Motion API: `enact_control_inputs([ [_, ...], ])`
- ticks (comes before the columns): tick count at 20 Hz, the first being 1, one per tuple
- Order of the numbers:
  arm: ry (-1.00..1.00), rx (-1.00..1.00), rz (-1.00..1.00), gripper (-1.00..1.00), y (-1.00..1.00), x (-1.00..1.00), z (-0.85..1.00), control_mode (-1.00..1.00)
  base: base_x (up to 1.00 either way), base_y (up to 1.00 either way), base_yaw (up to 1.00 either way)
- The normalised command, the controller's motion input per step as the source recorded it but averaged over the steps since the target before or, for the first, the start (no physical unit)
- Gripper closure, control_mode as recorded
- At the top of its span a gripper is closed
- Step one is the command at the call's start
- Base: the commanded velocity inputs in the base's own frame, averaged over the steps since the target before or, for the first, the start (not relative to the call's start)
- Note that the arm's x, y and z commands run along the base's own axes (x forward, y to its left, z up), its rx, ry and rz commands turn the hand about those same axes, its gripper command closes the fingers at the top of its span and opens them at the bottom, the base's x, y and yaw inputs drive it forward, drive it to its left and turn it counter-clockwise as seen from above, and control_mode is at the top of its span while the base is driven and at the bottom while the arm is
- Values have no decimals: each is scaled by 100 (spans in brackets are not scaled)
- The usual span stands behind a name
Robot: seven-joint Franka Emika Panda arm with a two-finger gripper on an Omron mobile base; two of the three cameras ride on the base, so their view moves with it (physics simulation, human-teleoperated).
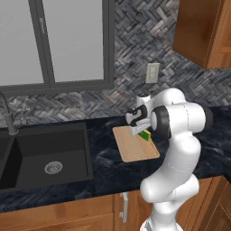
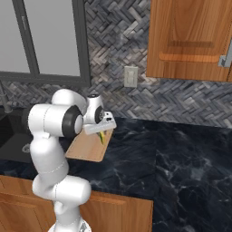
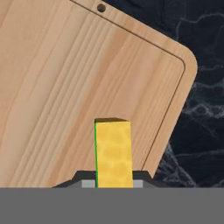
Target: Pick up the sponge from the counter and clean the cutting board by briefly scrubbing or pressing down on the cutting board. Once finished, release the sponge.
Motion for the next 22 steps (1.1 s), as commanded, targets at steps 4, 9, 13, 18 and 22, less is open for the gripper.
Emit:
enact_control_inputs([
  [4, 0, 0, 2, 100, 0, 51, 0, -100, 0, 0, 0],
  [9, 0, 0, 2, 100, 0, 50, 0, -100, 0, 0, 0],
  [13, 0, 0, 2, 100, 0, 39, 0, -100, 0, 0, 0],
  [18, 0, 0, 4, 100, 14, 11, -1, -100, 0, 0, 0],
  [22, 0, 0, 7, 100, 43, 0, -6, -100, 0, 0, 0],
])
